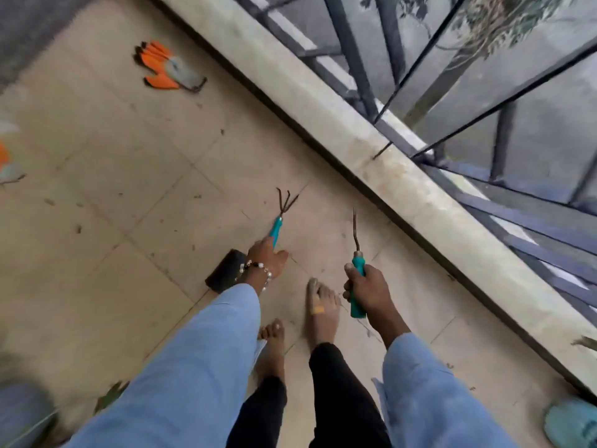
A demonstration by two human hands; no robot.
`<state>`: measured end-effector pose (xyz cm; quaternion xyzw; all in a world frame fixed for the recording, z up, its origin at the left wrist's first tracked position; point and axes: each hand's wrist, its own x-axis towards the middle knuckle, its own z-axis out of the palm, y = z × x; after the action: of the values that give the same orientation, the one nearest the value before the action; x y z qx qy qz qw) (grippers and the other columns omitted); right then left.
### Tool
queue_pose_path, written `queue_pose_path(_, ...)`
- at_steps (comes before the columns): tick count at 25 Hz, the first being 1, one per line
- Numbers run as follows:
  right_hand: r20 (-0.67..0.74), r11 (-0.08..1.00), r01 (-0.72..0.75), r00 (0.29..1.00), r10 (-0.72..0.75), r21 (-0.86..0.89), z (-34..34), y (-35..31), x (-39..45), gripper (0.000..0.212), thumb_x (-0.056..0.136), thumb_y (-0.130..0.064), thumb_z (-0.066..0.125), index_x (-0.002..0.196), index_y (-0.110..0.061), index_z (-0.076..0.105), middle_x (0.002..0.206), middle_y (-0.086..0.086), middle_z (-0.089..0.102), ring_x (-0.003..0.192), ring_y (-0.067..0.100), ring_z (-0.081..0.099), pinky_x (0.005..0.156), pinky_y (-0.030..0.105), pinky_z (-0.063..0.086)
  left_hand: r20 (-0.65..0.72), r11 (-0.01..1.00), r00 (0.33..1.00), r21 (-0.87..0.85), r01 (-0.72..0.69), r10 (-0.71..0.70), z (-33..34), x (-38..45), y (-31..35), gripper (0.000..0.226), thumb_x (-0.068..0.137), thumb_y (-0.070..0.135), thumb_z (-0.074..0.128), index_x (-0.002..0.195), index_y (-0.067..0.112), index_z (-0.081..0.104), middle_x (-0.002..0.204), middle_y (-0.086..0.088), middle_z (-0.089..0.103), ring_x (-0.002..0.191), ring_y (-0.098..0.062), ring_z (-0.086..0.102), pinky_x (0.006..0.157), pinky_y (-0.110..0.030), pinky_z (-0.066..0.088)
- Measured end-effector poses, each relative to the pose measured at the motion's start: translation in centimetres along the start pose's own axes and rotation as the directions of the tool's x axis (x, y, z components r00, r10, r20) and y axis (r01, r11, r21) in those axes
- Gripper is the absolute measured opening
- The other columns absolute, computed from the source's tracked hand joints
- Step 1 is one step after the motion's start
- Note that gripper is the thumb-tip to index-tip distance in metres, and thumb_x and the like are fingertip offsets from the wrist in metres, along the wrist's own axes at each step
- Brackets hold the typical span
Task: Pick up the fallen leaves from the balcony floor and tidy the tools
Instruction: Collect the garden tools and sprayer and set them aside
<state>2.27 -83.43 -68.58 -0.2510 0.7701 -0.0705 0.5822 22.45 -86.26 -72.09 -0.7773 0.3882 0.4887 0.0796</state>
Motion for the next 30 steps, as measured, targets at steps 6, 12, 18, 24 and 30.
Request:
queue_pose_path(6, 0.071, 0.997, 0.049, 0.996, -0.045, -0.060, 3.3, 4.0, 15.7, 0.024, 0.098, -0.032, 0.050, 0.104, -0.008, 0.053, 0.081, 0.009, 0.061, 0.065, 0.017, 0.060, 0.068, 0.034, 0.053, -0.146, 0.984, 0.983, 0.123, 0.128, -0.110, 9.2, 17.1, -2.8, 0.055, 0.092, 0.029, 0.061, 0.133, 0.001, 0.038, 0.133, -0.023, 0.044, 0.121, -0.040, 0.048, 0.099, -0.045, 0.040)
queue_pose_path(12, 0.050, 1.000, 0.002, 0.999, -0.002, 0.004, 3.1, 6.8, 15.8, 0.024, 0.097, -0.030, 0.052, 0.102, -0.007, 0.054, 0.079, 0.009, 0.063, 0.062, 0.015, 0.061, 0.064, 0.031, 0.052, -0.081, 0.983, 0.989, 0.127, 0.131, -0.121, 10.3, 18.9, -3.3, 0.049, 0.092, 0.007, 0.059, 0.135, -0.001, 0.037, 0.129, -0.025, 0.053, 0.115, -0.039, 0.056, 0.094, -0.042, 0.047)
queue_pose_path(18, -0.006, 0.997, -0.021, 1.000, 0.022, 0.070, -0.5, 4.9, 2.3, 0.023, 0.093, -0.027, 0.059, 0.095, -0.004, 0.056, 0.085, 0.020, 0.065, 0.066, 0.027, 0.062, 0.073, 0.046, 0.054, 0.103, 0.979, 0.994, -0.199, 0.039, -0.018, 5.9, 1.4, 0.6, 0.033, 0.093, 0.022, 0.060, 0.121, 0.008, 0.050, 0.114, -0.020, 0.062, 0.097, -0.036, 0.062, 0.084, -0.039, 0.050)
queue_pose_path(24, -0.124, 0.966, 0.028, 0.992, 0.004, 0.257, -4.3, 3.4, -18.5, 0.028, 0.093, -0.035, 0.056, 0.073, -0.016, 0.050, 0.077, 0.011, 0.059, 0.073, 0.026, 0.056, 0.069, 0.039, 0.045, 0.091, 0.957, 0.996, -0.288, 0.025, 0.001, 1.9, -20.4, 5.1, 0.034, 0.098, 0.038, 0.040, 0.106, 0.011, 0.058, 0.100, -0.028, 0.064, 0.083, -0.042, 0.062, 0.078, -0.047, 0.052)
queue_pose_path(30, -0.181, 0.694, 0.008, 0.968, 0.176, 0.720, -8.5, 8.2, -34.2, 0.024, 0.099, -0.025, 0.044, 0.087, -0.009, 0.057, 0.063, 0.005, 0.054, 0.052, 0.018, 0.048, 0.052, 0.027, 0.041, 0.261, 0.935, 0.957, -0.354, -0.027, 0.127, 0.6, -40.1, 8.6, 0.021, 0.097, 0.007, 0.048, 0.080, 0.004, 0.058, 0.066, -0.007, 0.054, 0.055, -0.017, 0.049, 0.042, -0.019, 0.043)
